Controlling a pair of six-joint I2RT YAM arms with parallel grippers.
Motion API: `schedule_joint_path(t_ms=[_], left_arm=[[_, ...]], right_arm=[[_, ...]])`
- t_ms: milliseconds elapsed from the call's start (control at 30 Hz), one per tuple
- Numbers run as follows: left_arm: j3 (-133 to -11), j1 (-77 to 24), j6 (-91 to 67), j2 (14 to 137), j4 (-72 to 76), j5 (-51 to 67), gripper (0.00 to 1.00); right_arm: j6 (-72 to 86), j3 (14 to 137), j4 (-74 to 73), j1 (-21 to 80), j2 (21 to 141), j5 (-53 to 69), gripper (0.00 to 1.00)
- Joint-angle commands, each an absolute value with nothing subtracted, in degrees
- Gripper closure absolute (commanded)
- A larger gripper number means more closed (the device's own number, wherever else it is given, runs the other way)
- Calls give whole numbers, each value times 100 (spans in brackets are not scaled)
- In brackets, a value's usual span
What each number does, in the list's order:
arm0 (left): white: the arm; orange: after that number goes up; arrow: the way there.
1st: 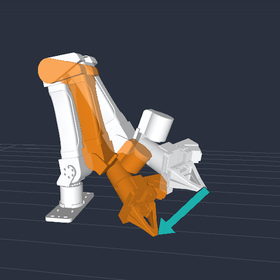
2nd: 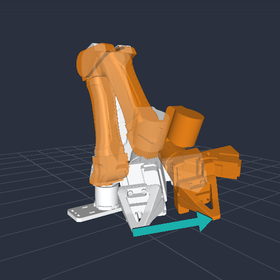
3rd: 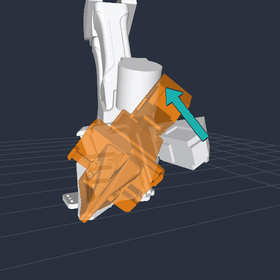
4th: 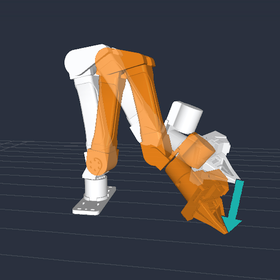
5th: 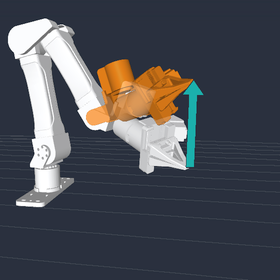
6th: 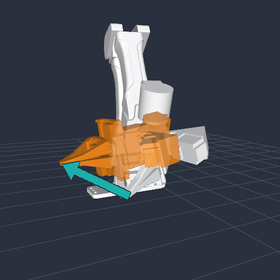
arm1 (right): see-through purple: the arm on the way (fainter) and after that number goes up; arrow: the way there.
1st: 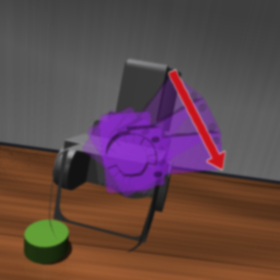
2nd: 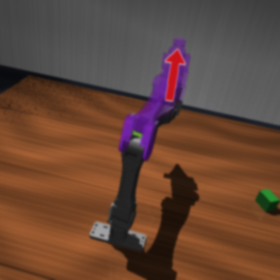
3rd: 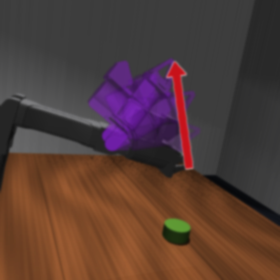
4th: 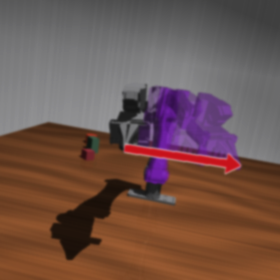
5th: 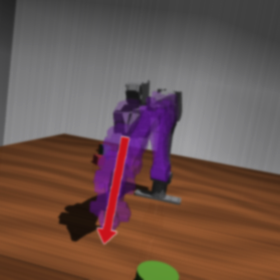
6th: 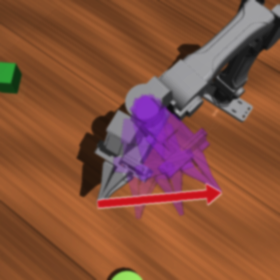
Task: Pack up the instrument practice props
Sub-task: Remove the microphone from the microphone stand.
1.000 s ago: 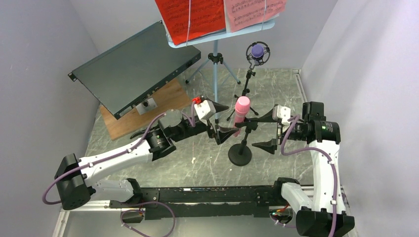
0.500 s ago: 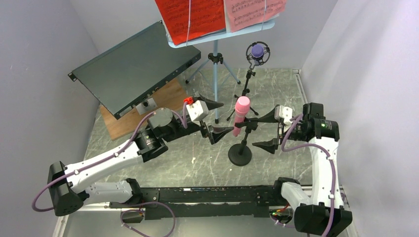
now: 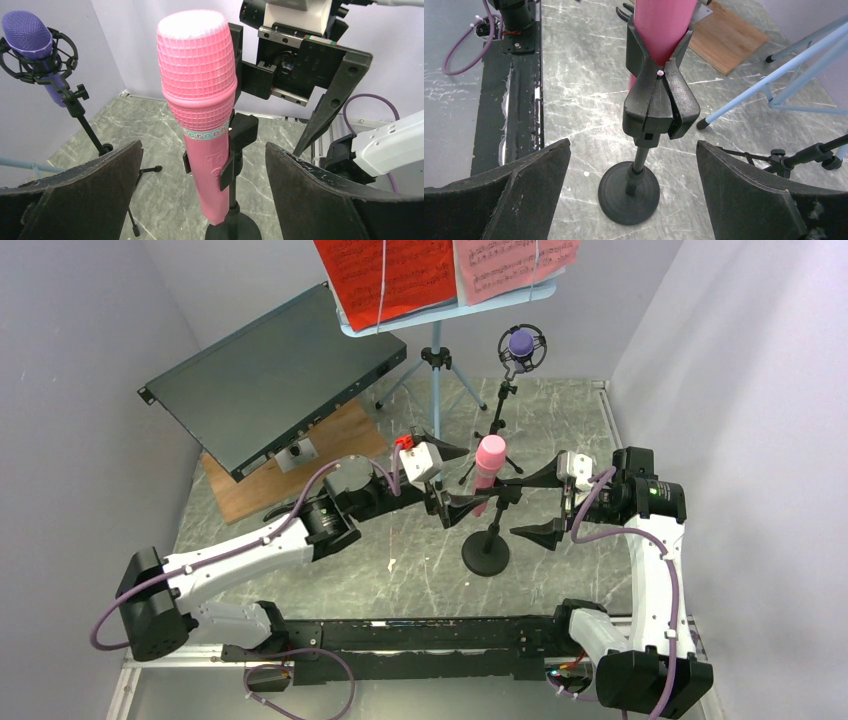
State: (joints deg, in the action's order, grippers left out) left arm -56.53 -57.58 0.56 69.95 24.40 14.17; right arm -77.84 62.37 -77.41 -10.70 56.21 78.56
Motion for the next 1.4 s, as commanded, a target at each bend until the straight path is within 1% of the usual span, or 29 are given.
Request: schedule_joint_path(t_ms=[0, 200, 433, 533, 633, 767, 867, 900, 933, 967, 1000, 1033, 1067, 1100, 1200, 1367], left_arm=[[-5915, -5785, -66, 7248, 3087, 1510, 3], [-5853, -5785, -358, 7379, 3383, 1452, 8], [-5987, -5784, -604, 7594, 3542, 1597, 16], [-6001, -5786, -680, 7657, 3588, 1612, 19], [-6029, -5783, -724, 7704, 3603, 1649, 22], [-6068, -5783, -753, 7734, 3581, 1669, 28], [-6100, -5783, -748, 7751, 3555, 1683, 36], [-6119, -5784, -733, 7752, 3552, 1703, 40], [-6136, -5783, -723, 7752, 3537, 1716, 47], [-6149, -5783, -707, 7759, 3517, 1739, 58], [-6170, -5788, -691, 7760, 3488, 1754, 70], [-6187, -5784, -682, 7754, 3451, 1746, 86], [-6206, -5783, -677, 7752, 3409, 1718, 95], [-6213, -5783, -658, 7733, 3369, 1681, 100], [-6123, -5783, -596, 7607, 3389, 1578, 100], [-5879, -5784, -322, 7098, 3251, 1412, 100]], right_arm=[[-7945, 6365, -7553, -1099, 5624, 8165, 1], [-7554, 6433, -7270, -1099, 5654, 8133, 1], [-6786, 6817, -6767, -1021, 5954, 8169, 1], [-6426, 7005, -6562, -815, 6047, 8048, 2], [-6012, 7064, -6285, -563, 6069, 7860, 6], [-5409, 7021, -5838, -372, 6045, 7587, 17], [-5127, 6941, -5626, -365, 6005, 7479, 28], [-5144, 6921, -5624, -366, 5977, 7465, 31], [-5176, 6910, -5648, -369, 5954, 7462, 36], [-5210, 6896, -5666, -369, 5940, 7458, 42], [-5230, 6891, -5676, -369, 5921, 7448, 50], [-5281, 6891, -5701, -369, 5908, 7438, 59], [-5347, 6891, -5742, -369, 5900, 7442, 66], [-5384, 6884, -5759, -369, 5898, 7461, 71], [-5533, 6875, -5852, -369, 5897, 7498, 79], [-5668, 6815, -5923, -369, 5884, 7457, 80]])
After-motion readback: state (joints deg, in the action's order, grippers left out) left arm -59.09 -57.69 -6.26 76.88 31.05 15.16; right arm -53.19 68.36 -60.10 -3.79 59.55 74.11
